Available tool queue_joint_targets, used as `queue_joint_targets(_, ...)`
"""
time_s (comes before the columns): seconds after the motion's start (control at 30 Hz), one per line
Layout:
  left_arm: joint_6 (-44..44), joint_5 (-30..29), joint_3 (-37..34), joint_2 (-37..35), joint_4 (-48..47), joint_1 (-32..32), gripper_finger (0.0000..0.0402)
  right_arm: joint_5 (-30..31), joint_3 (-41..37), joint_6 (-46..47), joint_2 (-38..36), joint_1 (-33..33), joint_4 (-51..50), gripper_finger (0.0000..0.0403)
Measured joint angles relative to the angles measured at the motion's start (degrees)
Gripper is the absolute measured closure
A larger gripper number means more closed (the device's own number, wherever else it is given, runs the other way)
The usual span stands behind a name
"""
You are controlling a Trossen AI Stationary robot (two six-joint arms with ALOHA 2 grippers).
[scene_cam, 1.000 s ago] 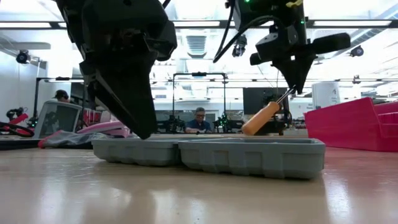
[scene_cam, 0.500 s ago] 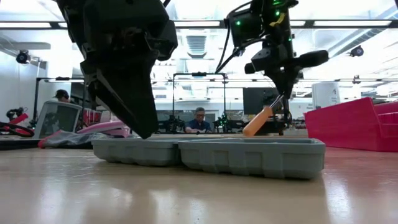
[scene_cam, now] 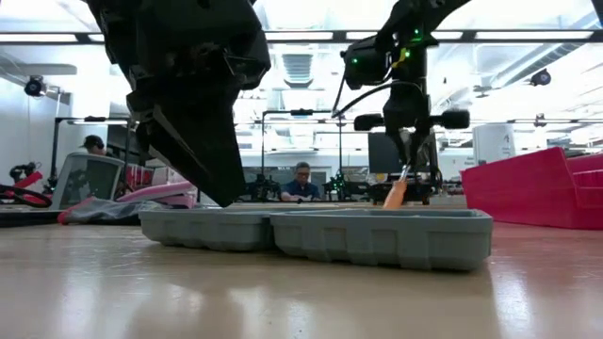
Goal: Prefit tool cases
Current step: Remove the nut driver from the pre-fit tool case
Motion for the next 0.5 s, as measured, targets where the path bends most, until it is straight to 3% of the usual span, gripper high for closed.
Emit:
queue_joint_targets(0.2, -1.6, 0.0, 0.0, 0.0, 1.4, 0.1, 0.0237, -0.3, -2.6, -12.2, 2.5, -0.5, 5.9, 0.0394)
queue_joint_targets(0.5, -4.1, 0.0, 0.0, 0.0, 2.3, 0.1, 0.0237, 3.1, -1.7, -13.4, 11.0, -1.4, 15.4, 0.0394)
